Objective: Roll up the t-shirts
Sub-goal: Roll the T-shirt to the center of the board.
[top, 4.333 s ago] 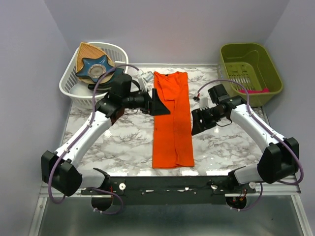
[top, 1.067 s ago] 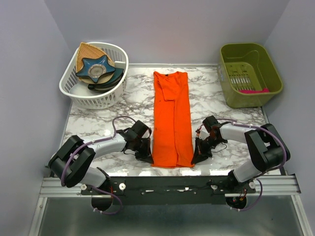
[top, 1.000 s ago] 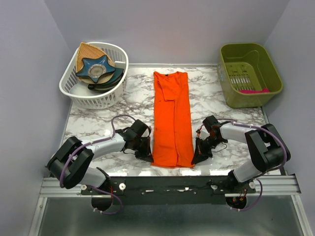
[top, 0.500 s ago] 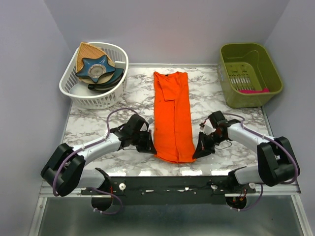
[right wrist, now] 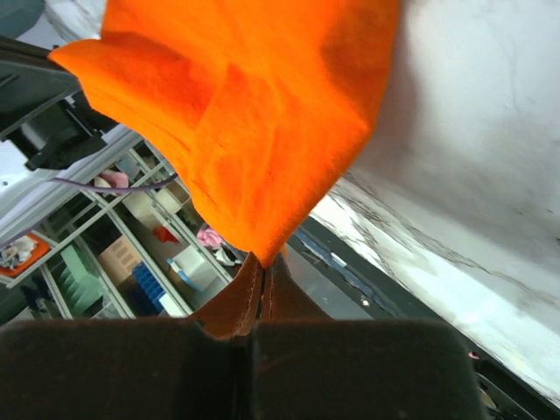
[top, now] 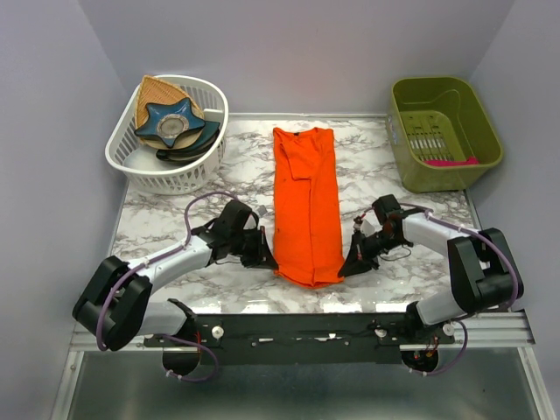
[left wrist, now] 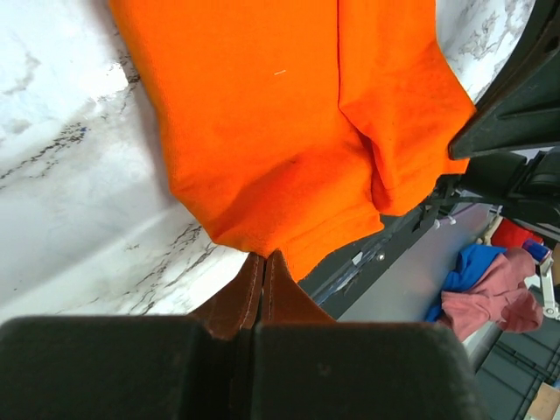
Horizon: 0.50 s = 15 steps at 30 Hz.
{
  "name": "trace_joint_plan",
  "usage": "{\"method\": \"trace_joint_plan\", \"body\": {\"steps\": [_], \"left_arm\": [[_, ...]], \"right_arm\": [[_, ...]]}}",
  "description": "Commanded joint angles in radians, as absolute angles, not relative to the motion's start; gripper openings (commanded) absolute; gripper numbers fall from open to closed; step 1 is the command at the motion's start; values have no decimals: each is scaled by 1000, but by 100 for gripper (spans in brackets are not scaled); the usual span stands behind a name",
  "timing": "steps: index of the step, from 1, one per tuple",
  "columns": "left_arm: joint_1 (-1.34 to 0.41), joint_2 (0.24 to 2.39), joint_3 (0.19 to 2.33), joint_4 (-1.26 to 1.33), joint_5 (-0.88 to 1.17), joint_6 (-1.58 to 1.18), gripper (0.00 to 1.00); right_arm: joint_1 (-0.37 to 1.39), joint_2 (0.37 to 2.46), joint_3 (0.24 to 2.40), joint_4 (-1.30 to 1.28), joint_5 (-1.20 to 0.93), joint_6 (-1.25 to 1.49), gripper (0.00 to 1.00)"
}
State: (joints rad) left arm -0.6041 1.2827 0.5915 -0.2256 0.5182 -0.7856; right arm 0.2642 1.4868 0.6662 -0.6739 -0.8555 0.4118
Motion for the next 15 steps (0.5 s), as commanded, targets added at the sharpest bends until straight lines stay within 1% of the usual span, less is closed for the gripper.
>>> {"method": "trace_joint_plan", "body": {"steps": [1,15], "left_arm": [[-577,1299,614,-213,540,-792,0],[-557,1373,649,-118,480,-827,0]], "right_arm": [[256,1509,704,-666,-919,440,0],[232,1611,792,-638,-871,494,0]]}}
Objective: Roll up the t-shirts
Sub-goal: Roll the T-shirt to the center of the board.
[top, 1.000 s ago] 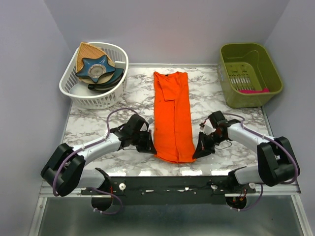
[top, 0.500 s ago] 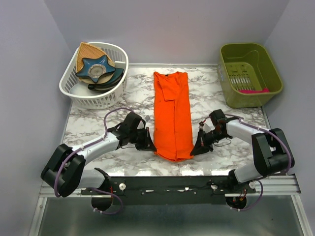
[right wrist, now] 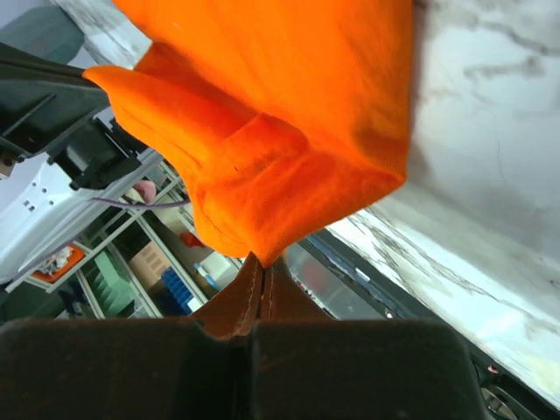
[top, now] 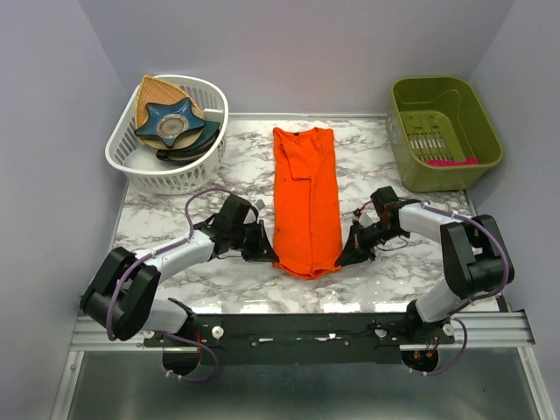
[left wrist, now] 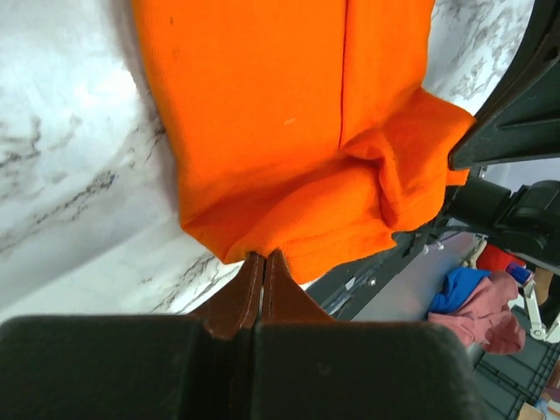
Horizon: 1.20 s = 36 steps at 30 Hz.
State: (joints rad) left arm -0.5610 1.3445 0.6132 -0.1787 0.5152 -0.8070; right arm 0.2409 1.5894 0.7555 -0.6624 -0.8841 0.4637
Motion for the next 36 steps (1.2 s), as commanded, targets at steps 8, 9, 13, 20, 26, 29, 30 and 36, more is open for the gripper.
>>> {"method": "trace_joint_plan", "body": {"steps": [8,9,13,20,26,29,30,36], "left_arm": [[-555,1422,689,-163,404,-839,0],[-555,1428,692,-169,393,-841,0],[-555,1447,701,-164,390,-845,0],[-554,1460,719,-183,353,-839,0],[-548,1474,738,-175,328,-827,5],[-545,1477,741,-183,328,-828,10],[-545,1477,742,-186,330,-828,23],[-512,1419,827,-294,281,-674,48]], "right_arm": [[213,1635,810,-638,-818,506,0],[209,1643,816,-638,-813,506,0],[201,1667,857,-638,-801,500,0],[201,1723,907,-618,-808,489,2],[199,1746,907,-630,-807,479,4],[201,1743,908,-621,-804,479,9],[199,1737,911,-611,-816,479,13],[195,1646,1129,-701,-771,226,46]]}}
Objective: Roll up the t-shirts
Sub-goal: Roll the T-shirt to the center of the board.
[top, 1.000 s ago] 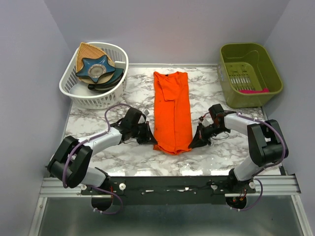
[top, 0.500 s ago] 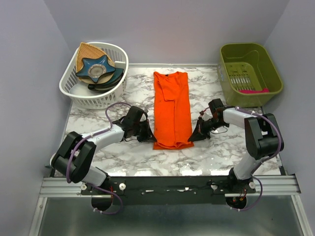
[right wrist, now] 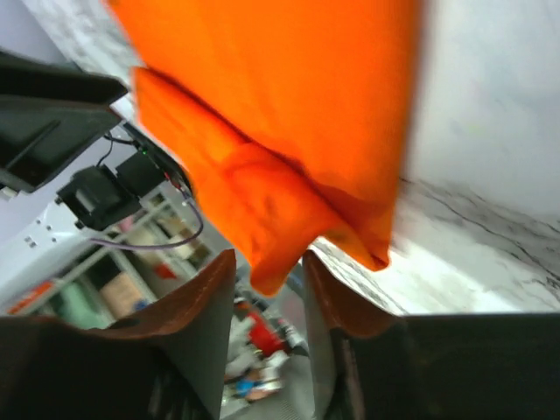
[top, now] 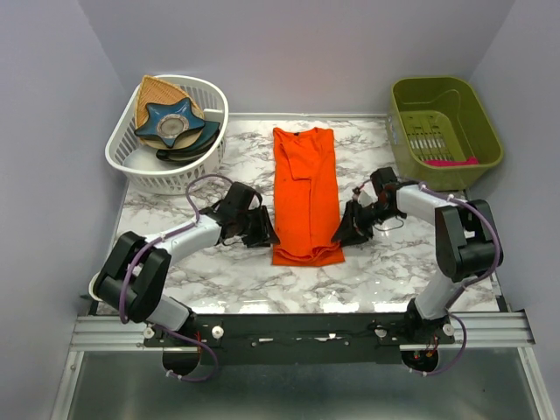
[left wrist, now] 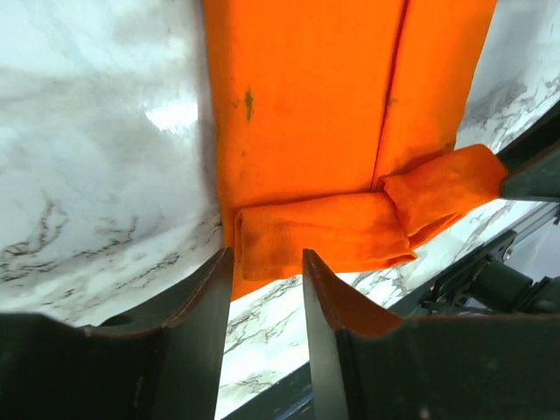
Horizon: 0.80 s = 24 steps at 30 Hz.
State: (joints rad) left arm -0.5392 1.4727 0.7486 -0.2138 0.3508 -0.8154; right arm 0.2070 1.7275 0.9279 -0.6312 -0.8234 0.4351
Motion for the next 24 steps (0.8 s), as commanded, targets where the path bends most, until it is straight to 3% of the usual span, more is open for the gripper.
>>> {"method": "trace_joint_plan", "body": {"steps": [1,8,11,12,14,20,24], "left_arm": [[-509,1402,834,-323,276,-640,49],[-506,1270,775,-305,489,-370,47],[-506,1250,697,-229,621,-331,31],[-506,1252,672,-207,650,-327,14],[-508,1279,661,-167,669,-316,0],[-522,1359,614,-58,718,-341,0],[-528,1385,597,-17,718,-367,0]], "right_arm": [[195,1622,1158,-757,-747,125,47],[199,1537,1131,-801,-729,-193,47],[219,1485,1052,-798,-730,-319,42],[242,1450,1031,-796,-720,-345,40],[267,1419,976,-764,-719,-383,32],[370,1480,989,-696,-693,-387,19],[385,1537,985,-707,-690,-361,16]]}}
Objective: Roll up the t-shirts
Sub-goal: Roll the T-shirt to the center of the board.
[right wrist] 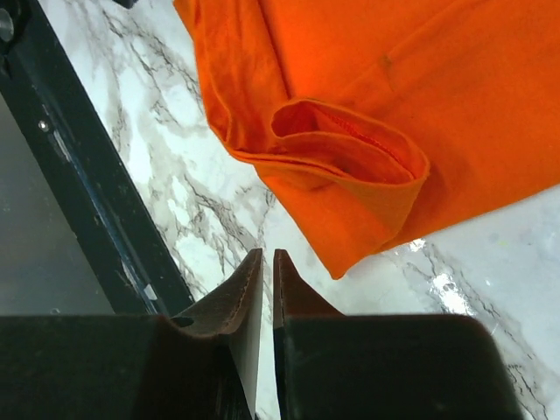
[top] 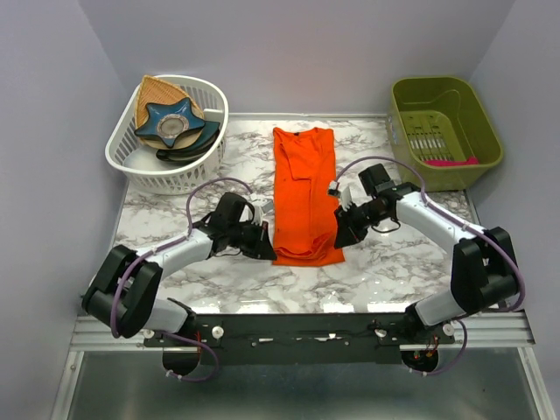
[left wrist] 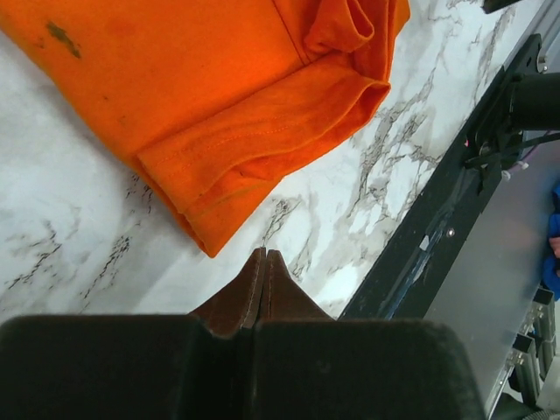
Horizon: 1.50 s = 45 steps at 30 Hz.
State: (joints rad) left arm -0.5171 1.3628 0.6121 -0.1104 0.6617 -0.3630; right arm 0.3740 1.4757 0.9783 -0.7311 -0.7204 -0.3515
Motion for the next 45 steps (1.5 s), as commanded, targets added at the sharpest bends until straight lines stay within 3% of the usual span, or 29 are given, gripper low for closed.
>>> {"method": "trace_joint_plan", "body": {"steps": [1,17,29,41,44,45], "left_arm": [[-531,1393,595,-5,719,-370,0],[-546,1634,755,6,689,-371,0],[-520,1563,793,-78,533,-405,0],[-616,1387,726,-63,433,-124,28],[-670,1375,723,-83,466,-72,34],[-693,1367,729,-93,474,-61,43]], "right_arm": [[388,1551,989,-700,-684,-345,16],[411,1799,1104,-643,-706,-206,13],[399,1878,1189,-601,-595,-60,12],[362,1763,1206,-669,-463,-103,15],[362,1715,1195,-698,-529,-179,29],[362,1697,1196,-713,-541,-210,37]]}}
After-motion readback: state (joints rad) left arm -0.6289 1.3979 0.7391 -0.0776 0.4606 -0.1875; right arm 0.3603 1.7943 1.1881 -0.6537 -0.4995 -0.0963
